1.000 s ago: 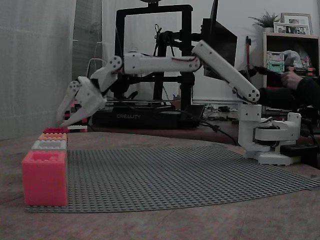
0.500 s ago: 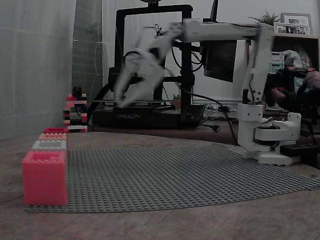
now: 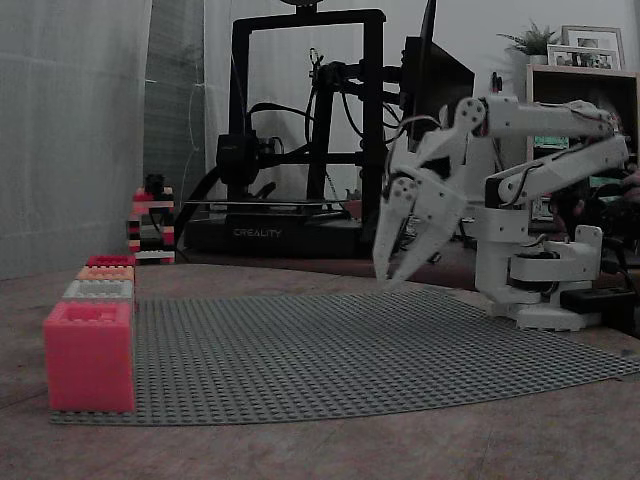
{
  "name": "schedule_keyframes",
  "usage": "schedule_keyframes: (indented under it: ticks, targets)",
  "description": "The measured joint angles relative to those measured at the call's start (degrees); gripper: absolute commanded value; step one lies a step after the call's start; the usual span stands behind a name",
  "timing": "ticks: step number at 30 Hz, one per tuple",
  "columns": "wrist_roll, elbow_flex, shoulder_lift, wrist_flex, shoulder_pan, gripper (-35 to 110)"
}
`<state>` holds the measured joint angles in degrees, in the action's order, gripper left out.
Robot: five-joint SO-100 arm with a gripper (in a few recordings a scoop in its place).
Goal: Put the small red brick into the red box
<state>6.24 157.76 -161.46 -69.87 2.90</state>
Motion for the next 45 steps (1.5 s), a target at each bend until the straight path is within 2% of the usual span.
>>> schedule_keyframes:
  ticks: [16,45]
  targets:
    - [-5.71,6.24,-21.71,-8.88,-2.2,0]
    - [-8.26,6.15,-22.24,-8.88,-3.16,0]
